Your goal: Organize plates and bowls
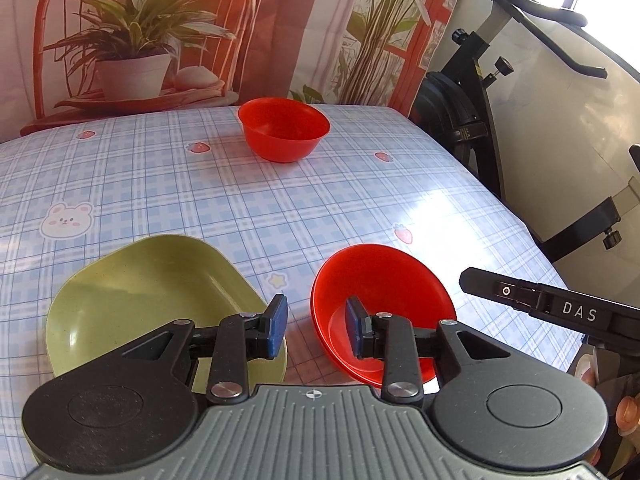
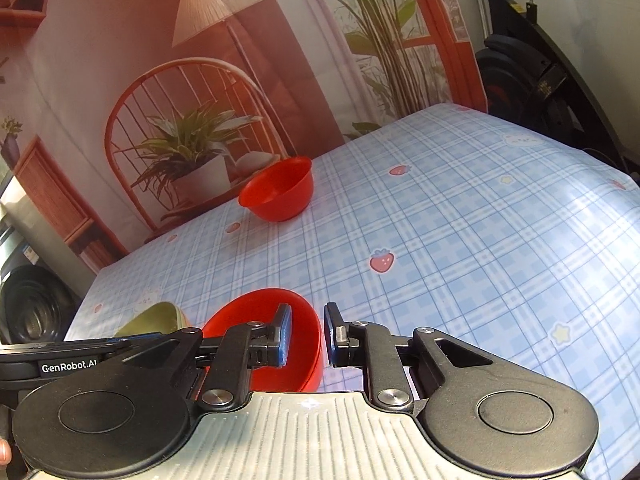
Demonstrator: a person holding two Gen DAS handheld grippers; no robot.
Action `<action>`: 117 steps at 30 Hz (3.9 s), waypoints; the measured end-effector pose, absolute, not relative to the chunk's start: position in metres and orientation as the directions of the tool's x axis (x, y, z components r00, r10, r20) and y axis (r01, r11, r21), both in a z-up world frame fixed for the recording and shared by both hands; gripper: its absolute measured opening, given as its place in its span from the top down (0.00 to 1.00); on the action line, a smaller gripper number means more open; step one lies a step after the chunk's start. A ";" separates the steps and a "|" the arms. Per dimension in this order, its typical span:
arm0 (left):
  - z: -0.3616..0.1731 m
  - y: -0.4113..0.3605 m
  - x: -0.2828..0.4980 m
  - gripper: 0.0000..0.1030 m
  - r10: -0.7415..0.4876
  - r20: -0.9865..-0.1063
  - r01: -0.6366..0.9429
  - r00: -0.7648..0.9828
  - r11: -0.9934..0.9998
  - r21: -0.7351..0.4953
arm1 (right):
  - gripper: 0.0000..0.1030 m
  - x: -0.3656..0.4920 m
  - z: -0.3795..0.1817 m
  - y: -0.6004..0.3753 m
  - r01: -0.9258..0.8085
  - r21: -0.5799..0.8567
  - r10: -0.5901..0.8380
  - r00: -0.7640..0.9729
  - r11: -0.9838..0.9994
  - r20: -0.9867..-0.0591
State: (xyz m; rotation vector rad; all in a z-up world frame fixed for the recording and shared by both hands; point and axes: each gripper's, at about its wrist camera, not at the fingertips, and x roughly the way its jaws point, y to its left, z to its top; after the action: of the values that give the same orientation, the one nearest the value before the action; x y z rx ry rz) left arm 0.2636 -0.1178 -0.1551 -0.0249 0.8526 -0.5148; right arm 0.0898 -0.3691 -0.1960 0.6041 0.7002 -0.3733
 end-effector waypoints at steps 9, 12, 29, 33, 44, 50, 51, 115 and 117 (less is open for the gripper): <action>-0.128 -0.104 0.284 0.68 -0.434 -0.647 0.401 0.627 0.892 -0.210 | 0.83 0.102 -0.175 -0.390 0.505 0.270 -0.229 0.722 0.820 -0.653; -0.120 -0.104 0.294 0.68 -0.435 -0.632 0.403 0.641 0.892 -0.205 | 0.83 0.111 -0.174 -0.398 0.496 0.255 -0.234 0.724 0.830 -0.648; -0.132 -0.135 0.387 0.68 -0.466 -0.627 0.423 0.624 0.877 -0.230 | 0.82 0.210 -0.208 -0.455 0.405 0.283 -0.140 0.751 0.869 -0.645; -0.146 -0.142 0.414 0.68 -0.467 -0.637 0.407 0.613 0.878 -0.252 | 0.79 0.241 -0.229 -0.468 0.371 0.298 -0.097 0.753 0.879 -0.650; -0.177 -0.156 0.473 0.68 -0.470 -0.676 0.371 0.568 0.879 -0.299 | 0.79 0.304 -0.266 -0.481 0.391 0.299 -0.090 0.723 0.871 -0.685; -0.187 -0.157 0.481 0.69 -0.487 -0.682 0.371 0.546 0.870 -0.324 | 0.81 0.317 -0.277 -0.479 0.375 0.302 -0.060 0.707 0.876 -0.704; -0.188 -0.157 0.481 0.69 -0.489 -0.684 0.375 0.542 0.868 -0.324 | 0.83 0.319 -0.278 -0.477 0.369 0.303 -0.053 0.706 0.878 -0.707; -0.160 -0.111 0.262 0.80 -0.550 -0.674 0.502 0.493 0.813 -0.295 | 0.88 0.100 -0.193 -0.349 0.469 0.333 -0.124 0.709 0.818 -0.694; -0.161 -0.112 0.262 0.80 -0.547 -0.678 0.503 0.490 0.813 -0.292 | 0.88 0.098 -0.195 -0.349 0.468 0.331 -0.124 0.708 0.819 -0.695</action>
State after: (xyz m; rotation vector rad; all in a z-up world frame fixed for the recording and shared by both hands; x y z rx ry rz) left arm 0.2622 -0.1117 -0.1611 -0.0575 0.8443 -0.6381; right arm 0.0981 -0.3487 -0.1954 0.5202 0.7147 -0.3454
